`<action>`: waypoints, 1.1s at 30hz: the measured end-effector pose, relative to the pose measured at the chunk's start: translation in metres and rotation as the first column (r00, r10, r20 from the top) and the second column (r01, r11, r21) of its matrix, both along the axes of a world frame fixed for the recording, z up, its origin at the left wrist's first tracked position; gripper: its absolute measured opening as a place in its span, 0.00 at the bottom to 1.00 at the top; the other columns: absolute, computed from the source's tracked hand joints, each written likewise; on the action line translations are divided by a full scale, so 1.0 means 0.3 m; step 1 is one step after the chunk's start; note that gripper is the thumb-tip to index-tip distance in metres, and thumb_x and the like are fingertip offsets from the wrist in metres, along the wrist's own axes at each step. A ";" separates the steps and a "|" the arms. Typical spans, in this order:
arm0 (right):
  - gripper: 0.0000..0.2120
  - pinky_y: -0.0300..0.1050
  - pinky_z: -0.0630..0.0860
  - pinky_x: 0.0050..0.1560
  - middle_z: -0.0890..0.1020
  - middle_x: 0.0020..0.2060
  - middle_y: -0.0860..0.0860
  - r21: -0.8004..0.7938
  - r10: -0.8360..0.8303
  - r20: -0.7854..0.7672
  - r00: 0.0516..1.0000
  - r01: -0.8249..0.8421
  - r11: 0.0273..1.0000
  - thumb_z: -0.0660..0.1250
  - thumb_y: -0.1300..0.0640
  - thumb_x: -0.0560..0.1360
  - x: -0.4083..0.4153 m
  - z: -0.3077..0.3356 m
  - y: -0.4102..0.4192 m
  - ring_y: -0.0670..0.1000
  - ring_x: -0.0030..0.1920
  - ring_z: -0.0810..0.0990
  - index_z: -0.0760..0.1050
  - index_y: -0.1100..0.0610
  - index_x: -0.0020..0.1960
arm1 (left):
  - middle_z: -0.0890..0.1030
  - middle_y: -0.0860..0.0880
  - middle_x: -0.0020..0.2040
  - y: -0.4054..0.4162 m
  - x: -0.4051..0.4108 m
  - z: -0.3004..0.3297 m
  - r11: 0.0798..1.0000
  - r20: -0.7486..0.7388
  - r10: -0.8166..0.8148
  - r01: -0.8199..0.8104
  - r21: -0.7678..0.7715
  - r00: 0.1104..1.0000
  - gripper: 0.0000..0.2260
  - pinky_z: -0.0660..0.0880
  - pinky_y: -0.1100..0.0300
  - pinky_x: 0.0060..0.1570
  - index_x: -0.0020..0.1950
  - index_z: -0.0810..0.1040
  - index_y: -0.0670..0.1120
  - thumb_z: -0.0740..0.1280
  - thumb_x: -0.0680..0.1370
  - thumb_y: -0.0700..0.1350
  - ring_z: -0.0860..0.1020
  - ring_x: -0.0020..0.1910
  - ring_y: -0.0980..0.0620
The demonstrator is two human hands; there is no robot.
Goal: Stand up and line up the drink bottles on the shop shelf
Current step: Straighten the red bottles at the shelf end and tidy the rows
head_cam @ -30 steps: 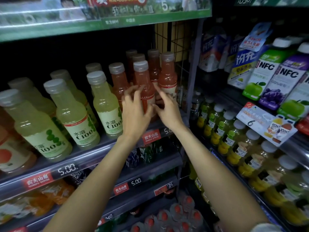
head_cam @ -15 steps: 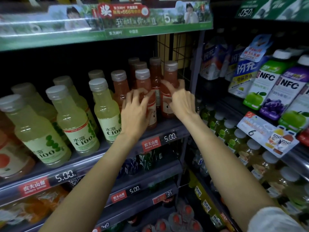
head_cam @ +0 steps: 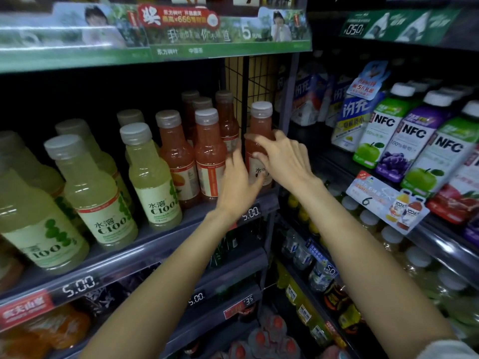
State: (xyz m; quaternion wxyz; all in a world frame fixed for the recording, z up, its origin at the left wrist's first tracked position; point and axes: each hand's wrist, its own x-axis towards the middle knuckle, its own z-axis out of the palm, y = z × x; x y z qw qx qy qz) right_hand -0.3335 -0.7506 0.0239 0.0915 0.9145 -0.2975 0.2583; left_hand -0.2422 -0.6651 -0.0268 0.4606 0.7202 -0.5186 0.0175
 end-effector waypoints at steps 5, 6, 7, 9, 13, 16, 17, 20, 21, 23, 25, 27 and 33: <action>0.19 0.50 0.77 0.43 0.69 0.69 0.57 0.055 0.054 0.217 0.975 -0.068 0.996 0.64 0.56 0.77 -0.012 -0.045 0.000 0.60 0.49 0.81 0.71 0.47 0.68 | 0.69 0.43 0.71 -0.095 0.034 -0.034 1.000 -0.088 -0.008 0.008 -0.008 0.996 0.40 0.70 0.50 0.64 0.78 0.50 0.45 0.71 0.74 0.48 0.70 0.68 0.46; 0.19 0.49 0.77 0.42 0.71 0.67 0.55 0.046 0.069 0.301 0.951 -0.086 0.995 0.64 0.58 0.77 -0.024 -0.062 -0.001 0.58 0.48 0.81 0.72 0.49 0.66 | 0.69 0.43 0.71 -0.102 0.039 -0.040 1.000 -0.072 -0.006 0.005 -0.012 0.997 0.40 0.70 0.51 0.64 0.78 0.50 0.46 0.71 0.74 0.48 0.70 0.68 0.46; 0.18 0.48 0.78 0.41 0.72 0.65 0.54 0.041 0.063 0.381 0.923 -0.085 0.996 0.65 0.59 0.76 -0.037 -0.077 -0.006 0.55 0.47 0.81 0.72 0.50 0.66 | 0.68 0.44 0.72 -0.110 0.044 -0.045 1.000 -0.048 0.000 0.000 -0.008 0.999 0.40 0.71 0.50 0.63 0.77 0.51 0.47 0.72 0.73 0.49 0.70 0.68 0.46; 0.19 0.50 0.79 0.43 0.73 0.61 0.51 0.097 0.001 0.491 0.871 -0.056 0.994 0.65 0.59 0.75 -0.063 -0.099 -0.023 0.53 0.50 0.80 0.71 0.52 0.65 | 0.67 0.43 0.72 -0.123 0.049 -0.051 1.000 0.003 0.020 -0.020 0.006 1.000 0.43 0.71 0.46 0.62 0.77 0.50 0.48 0.73 0.72 0.51 0.70 0.68 0.43; 0.23 0.53 0.78 0.49 0.73 0.61 0.51 0.249 -0.067 0.540 0.839 -0.084 0.965 0.67 0.58 0.74 -0.084 -0.124 -0.058 0.51 0.57 0.76 0.67 0.52 0.68 | 0.67 0.40 0.71 -0.137 0.051 -0.062 0.999 0.069 0.028 -0.029 0.018 0.997 0.44 0.71 0.44 0.62 0.76 0.48 0.47 0.74 0.71 0.51 0.71 0.67 0.40; 0.28 0.49 0.77 0.52 0.72 0.64 0.51 0.316 -0.049 0.528 0.848 -0.142 0.938 0.68 0.57 0.74 -0.084 -0.131 -0.060 0.49 0.58 0.75 0.63 0.52 0.71 | 0.68 0.40 0.71 -0.136 0.055 -0.070 1.000 0.081 0.014 -0.014 0.005 0.997 0.42 0.71 0.45 0.62 0.76 0.46 0.50 0.72 0.73 0.51 0.71 0.67 0.40; 0.28 0.48 0.76 0.53 0.71 0.64 0.51 0.321 -0.040 0.520 0.853 -0.152 0.935 0.68 0.57 0.74 -0.082 -0.133 -0.059 0.49 0.58 0.75 0.63 0.52 0.72 | 0.68 0.40 0.71 -0.135 0.056 -0.070 1.000 0.082 0.009 -0.009 0.007 0.997 0.41 0.71 0.45 0.62 0.76 0.46 0.50 0.71 0.73 0.52 0.71 0.67 0.41; 0.28 0.48 0.75 0.55 0.71 0.63 0.52 0.313 -0.031 0.507 0.861 -0.150 0.938 0.68 0.56 0.74 -0.070 -0.137 -0.052 0.52 0.60 0.74 0.63 0.52 0.71 | 0.68 0.39 0.70 -0.122 0.049 -0.054 0.999 0.085 0.008 -0.011 0.030 0.996 0.41 0.72 0.46 0.61 0.76 0.47 0.46 0.71 0.74 0.52 0.72 0.66 0.41; 0.27 0.47 0.74 0.55 0.71 0.63 0.52 0.300 -0.036 0.513 0.858 -0.140 0.944 0.68 0.57 0.74 -0.068 -0.137 -0.046 0.52 0.60 0.74 0.64 0.53 0.71 | 0.67 0.39 0.71 -0.112 0.042 -0.044 0.999 0.094 0.012 -0.016 0.039 0.996 0.41 0.71 0.46 0.62 0.77 0.48 0.44 0.71 0.74 0.51 0.72 0.66 0.41; 0.23 0.47 0.75 0.53 0.73 0.60 0.53 0.243 -0.023 0.548 0.836 -0.132 0.961 0.67 0.59 0.75 -0.070 -0.133 -0.028 0.53 0.58 0.75 0.67 0.54 0.68 | 0.66 0.38 0.71 -0.068 0.026 -0.020 0.999 0.128 0.031 -0.036 0.038 0.991 0.38 0.69 0.49 0.64 0.77 0.52 0.42 0.71 0.75 0.48 0.70 0.67 0.41; 0.18 0.46 0.77 0.49 0.75 0.56 0.52 0.168 0.051 0.601 0.798 -0.188 0.968 0.66 0.60 0.75 -0.073 -0.128 -0.003 0.50 0.53 0.77 0.71 0.56 0.64 | 0.69 0.41 0.68 0.012 0.016 0.010 0.997 0.179 0.066 -0.059 -0.046 0.982 0.30 0.71 0.53 0.62 0.75 0.60 0.43 0.69 0.76 0.47 0.71 0.65 0.45; 0.15 0.44 0.78 0.45 0.77 0.52 0.51 0.130 0.148 0.630 0.763 -0.291 0.948 0.65 0.61 0.75 -0.061 -0.127 0.033 0.46 0.47 0.78 0.73 0.57 0.61 | 0.73 0.45 0.62 0.105 0.026 0.040 0.976 0.226 0.104 -0.056 -0.211 0.969 0.22 0.74 0.57 0.57 0.70 0.68 0.43 0.67 0.77 0.42 0.75 0.58 0.49; 0.29 0.50 0.80 0.48 0.74 0.61 0.54 0.286 0.217 0.482 0.849 -0.386 0.877 0.68 0.52 0.75 0.099 -0.157 0.136 0.51 0.54 0.78 0.61 0.56 0.71 | 0.71 0.44 0.63 0.212 0.094 0.059 0.941 0.181 0.217 -0.156 -0.300 0.959 0.22 0.73 0.51 0.59 0.68 0.68 0.41 0.67 0.75 0.36 0.74 0.60 0.46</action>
